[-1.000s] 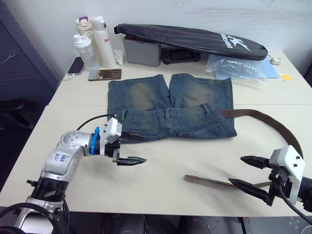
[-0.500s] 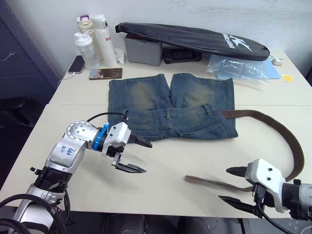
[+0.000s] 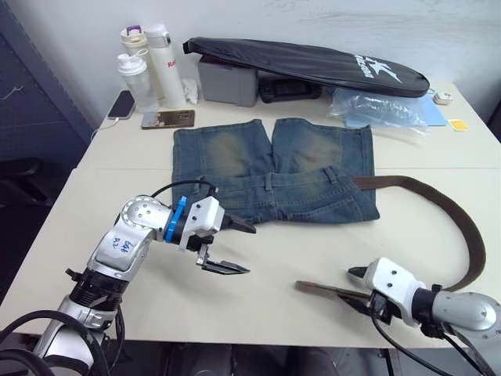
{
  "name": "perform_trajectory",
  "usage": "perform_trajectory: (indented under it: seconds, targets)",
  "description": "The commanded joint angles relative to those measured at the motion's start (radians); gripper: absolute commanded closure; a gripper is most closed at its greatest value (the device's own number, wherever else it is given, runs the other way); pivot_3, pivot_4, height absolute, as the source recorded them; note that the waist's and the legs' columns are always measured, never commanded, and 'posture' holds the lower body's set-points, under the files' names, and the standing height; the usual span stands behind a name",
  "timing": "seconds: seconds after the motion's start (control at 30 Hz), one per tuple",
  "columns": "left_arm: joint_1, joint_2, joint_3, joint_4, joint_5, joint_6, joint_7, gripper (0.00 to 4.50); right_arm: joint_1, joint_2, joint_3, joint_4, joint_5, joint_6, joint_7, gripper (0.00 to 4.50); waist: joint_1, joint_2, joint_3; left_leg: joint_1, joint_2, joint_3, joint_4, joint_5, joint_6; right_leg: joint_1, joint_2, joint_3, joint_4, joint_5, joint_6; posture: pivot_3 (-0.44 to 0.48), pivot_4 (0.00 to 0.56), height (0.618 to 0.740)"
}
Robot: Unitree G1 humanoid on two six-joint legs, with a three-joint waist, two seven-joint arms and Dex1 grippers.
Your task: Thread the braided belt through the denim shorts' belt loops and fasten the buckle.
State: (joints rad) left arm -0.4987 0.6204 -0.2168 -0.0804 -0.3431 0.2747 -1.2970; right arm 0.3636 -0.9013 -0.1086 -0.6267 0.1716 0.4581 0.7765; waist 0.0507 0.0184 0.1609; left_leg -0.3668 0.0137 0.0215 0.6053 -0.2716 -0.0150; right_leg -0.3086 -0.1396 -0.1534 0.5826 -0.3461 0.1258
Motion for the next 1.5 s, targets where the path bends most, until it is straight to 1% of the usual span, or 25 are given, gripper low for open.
perform_trajectory:
  seconds: [0.03, 0.1, 0.13, 0.17, 0.27, 0.33, 0.37, 0.4, 0.47, 0.57, 0.63, 0.73, 0.8, 0.9, 1.07, 1.17, 1.27, 1.3, 1.33, 1.37, 1.4, 1.43, 1.5]
  targets:
    - [0.009, -0.001, 0.035, -0.044, -0.032, 0.042, 0.033, 0.0, -0.003, 0.008, -0.007, 0.008, -0.007, 0.01, -0.004, 3.16, 0.0, 0.0, 0.0, 0.0, 0.0, 0.0, 0.001, 0.0, 0.0, 0.0, 0.0, 0.0, 0.0, 0.0, 0.0, 0.0, 0.15, 0.74]
    - [0.01, -0.017, 0.055, -0.05, -0.063, 0.081, 0.06, 0.0, -0.018, 0.018, -0.028, -0.002, 0.029, 0.019, 0.008, 4.15, 0.0, -0.001, 0.0, 0.0, 0.0, 0.0, 0.002, 0.0, 0.0, 0.0, 0.0, 0.001, 0.001, 0.0, 0.0, 0.0, 0.15, 0.74]
    - [0.011, -0.027, 0.066, -0.05, -0.076, 0.103, 0.08, 0.0, -0.03, 0.022, -0.045, -0.004, 0.051, 0.023, 0.015, 4.46, 0.0, -0.001, 0.0, 0.0, 0.0, 0.0, 0.002, 0.0, 0.0, 0.0, 0.0, 0.001, 0.001, 0.0, 0.0, 0.0, 0.15, 0.74]
    - [0.011, -0.034, 0.074, -0.052, -0.084, 0.119, 0.093, 0.0, -0.039, 0.025, -0.057, -0.005, 0.066, 0.026, 0.019, 4.46, 0.0, -0.001, 0.0, -0.001, 0.0, 0.0, 0.003, 0.0, 0.0, 0.0, 0.0, 0.001, 0.001, 0.0, 0.0, 0.0, 0.15, 0.74]
    - [0.016, -0.066, 0.094, -0.042, -0.108, 0.189, 0.157, 0.0, -0.102, 0.052, -0.16, -0.018, 0.223, 0.072, 0.06, 4.46, 0.0, 0.0, 0.0, -0.001, 0.0, -0.001, 0.004, 0.0, 0.001, 0.0, 0.0, 0.001, 0.001, 0.0, 0.0, 0.0, 0.15, 0.74]
    - [0.012, -0.12, 0.136, -0.039, -0.184, 0.278, 0.217, 0.0, -0.173, 0.101, -0.251, -0.028, 0.426, 0.17, 0.044, 4.46, -0.002, -0.001, 0.0, -0.001, 0.0, -0.001, 0.003, 0.0, 0.001, 0.0, 0.0, 0.001, 0.002, 0.0, 0.0, 0.0, 0.15, 0.74]
    - [0.008, -0.156, 0.167, -0.032, -0.238, 0.344, 0.257, 0.0, -0.194, 0.115, -0.278, -0.032, 0.507, 0.211, 0.044, 4.46, -0.002, 0.0, 0.0, -0.001, 0.001, -0.003, 0.003, 0.0, 0.0, 0.0, 0.001, 0.001, 0.003, 0.0, 0.0, 0.0, 0.15, 0.74]
    - [0.006, -0.202, 0.184, -0.008, -0.264, 0.378, 0.301, 0.0, -0.21, 0.125, -0.303, -0.038, 0.59, 0.249, 0.043, 4.46, -0.002, 0.0, 0.0, -0.001, 0.001, -0.004, 0.004, 0.0, 0.0, 0.0, 0.001, 0.001, 0.003, 0.0, 0.0, 0.0, 0.15, 0.74]
    - [0.001, -0.266, 0.206, 0.017, -0.297, 0.433, 0.364, 0.0, -0.231, 0.124, -0.334, -0.044, 0.687, 0.301, 0.031, 4.46, 0.001, 0.0, 0.0, -0.001, 0.001, -0.008, 0.005, 0.0, 0.001, 0.002, 0.001, -0.001, 0.003, 0.0, -0.001, 0.0, 0.15, 0.74]
    - [-0.059, -0.407, 0.261, 0.059, -0.428, 0.587, 0.485, 0.0, -0.301, 0.12, -0.357, -0.056, 0.813, 0.348, -0.035, 4.46, 0.003, -0.001, 0.001, -0.002, 0.0, -0.007, 0.006, -0.001, 0.001, 0.002, 0.0, -0.002, 0.002, 0.0, -0.001, 0.0, 0.15, 0.74]
    - [-0.097, -0.468, 0.265, 0.074, -0.458, 0.629, 0.519, 0.0, -0.333, 0.113, -0.357, -0.061, 0.863, 0.368, -0.071, 4.46, 0.004, -0.002, 0.001, -0.003, -0.001, -0.008, 0.007, -0.001, 0.001, 0.003, -0.001, -0.002, 0.002, 0.001, 0.0, 0.0, 0.15, 0.74]
    - [-0.141, -0.534, 0.219, 0.069, -0.484, 0.688, 0.525, 0.0, -0.352, 0.096, -0.346, -0.067, 0.901, 0.39, -0.099, 4.46, 0.004, -0.002, 0.001, -0.003, -0.001, -0.006, 0.007, -0.001, 0.001, 0.003, 0.0, -0.003, 0.001, 0.001, 0.0, 0.0, 0.15, 0.74]
    - [-0.146, -0.552, 0.19, 0.059, -0.488, 0.706, 0.521, 0.0, -0.356, 0.085, -0.341, -0.076, 0.918, 0.401, -0.116, 4.46, 0.003, -0.001, 0.0, -0.003, -0.001, -0.005, 0.005, -0.001, 0.001, 0.003, 0.0, -0.003, 0.001, 0.001, 0.0, 0.0, 0.15, 0.74]
    - [-0.157, -0.582, 0.178, 0.066, -0.489, 0.701, 0.532, 0.0, -0.358, 0.076, -0.34, -0.088, 0.943, 0.409, -0.148, 4.46, -0.002, -0.001, 0.001, -0.003, -0.001, -0.004, 0.005, -0.001, 0.001, 0.003, 0.001, -0.002, 0.0, 0.001, 0.0, 0.0, 0.15, 0.74]
    - [-0.166, -0.593, 0.198, 0.076, -0.501, 0.709, 0.557, 0.0, -0.343, 0.066, -0.352, -0.1, 0.973, 0.413, -0.187, 4.46, 0.0, -0.001, 0.001, -0.003, 0.0, -0.004, 0.006, 0.0, 0.0, 0.003, 0.001, -0.002, 0.0, 0.001, 0.0, 0.0, 0.15, 0.74]
    - [-0.17, -0.592, 0.199, 0.086, -0.504, 0.704, 0.543, 0.83, -0.333, 0.062, -0.354, -0.099, 0.992, 0.415, -0.204, 4.5, 0.002, -0.001, 0.001, -0.003, 0.0, -0.004, 0.006, 0.0, 0.0, 0.003, 0.001, -0.002, 0.0, 0.001, 0.0, 0.0, 0.15, 0.74]
    - [-0.174, -0.605, 0.205, 0.087, -0.499, 0.696, 0.559, 2.23, -0.32, 0.052, -0.353, -0.097, 1.018, 0.424, -0.208, 4.5, 0.004, -0.001, 0.001, -0.003, 0.0, -0.004, 0.006, 0.0, 0.0, 0.003, 0.001, -0.002, -0.001, 0.001, 0.0, 0.0, 0.15, 0.74]
    - [-0.174, -0.608, 0.204, 0.085, -0.497, 0.694, 0.561, 2.62, -0.318, 0.05, -0.353, -0.097, 1.022, 0.424, -0.21, 4.5, 0.005, -0.001, 0.001, -0.003, 0.0, -0.004, 0.006, 0.0, 0.0, 0.003, 0.001, -0.002, -0.001, 0.001, 0.0, 0.0, 0.15, 0.74]
    - [-0.172, -0.616, 0.21, 0.083, -0.504, 0.695, 0.568, 3.18, -0.314, 0.049, -0.351, -0.097, 1.021, 0.422, -0.215, 4.5, 0.005, -0.001, 0.001, -0.003, 0.0, -0.004, 0.006, 0.0, 0.0, 0.003, 0.001, -0.002, -0.001, 0.001, 0.0, 0.0, 0.15, 0.74]
    - [-0.171, -0.622, 0.212, 0.081, -0.506, 0.694, 0.573, 3.59, -0.31, 0.048, -0.352, -0.097, 1.02, 0.418, -0.218, 4.5, 0.004, -0.001, 0.001, -0.003, -0.001, -0.004, 0.006, -0.001, 0.0, 0.003, 0.001, -0.002, -0.001, 0.001, 0.0, 0.0, 0.15, 0.74]
    - [-0.17, -0.626, 0.214, 0.08, -0.507, 0.693, 0.576, 4.09, -0.306, 0.047, -0.352, -0.097, 1.019, 0.415, -0.222, 4.5, 0.004, -0.001, 0.001, -0.004, 0.0, -0.004, 0.006, -0.001, 0.0, 0.003, 0.001, -0.002, -0.002, 0.001, 0.0, 0.0, 0.15, 0.74]
    - [-0.17, -0.631, 0.215, 0.081, -0.505, 0.688, 0.58, 4.45, -0.302, 0.047, -0.354, -0.098, 1.01, 0.411, -0.228, 4.5, 0.004, -0.001, 0.001, -0.003, 0.0, -0.004, 0.006, -0.001, 0.0, 0.003, 0.001, -0.002, -0.002, 0.001, 0.0, 0.0, 0.15, 0.74]
    - [-0.176, -0.642, 0.219, 0.094, -0.488, 0.668, 0.597, 4.45, -0.302, 0.056, -0.365, -0.092, 0.988, 0.4, -0.266, 4.5, 0.004, -0.001, 0.001, -0.003, 0.0, -0.004, 0.006, -0.001, 0.0, 0.003, 0.001, -0.002, -0.005, 0.001, 0.0, 0.0, 0.15, 0.74]
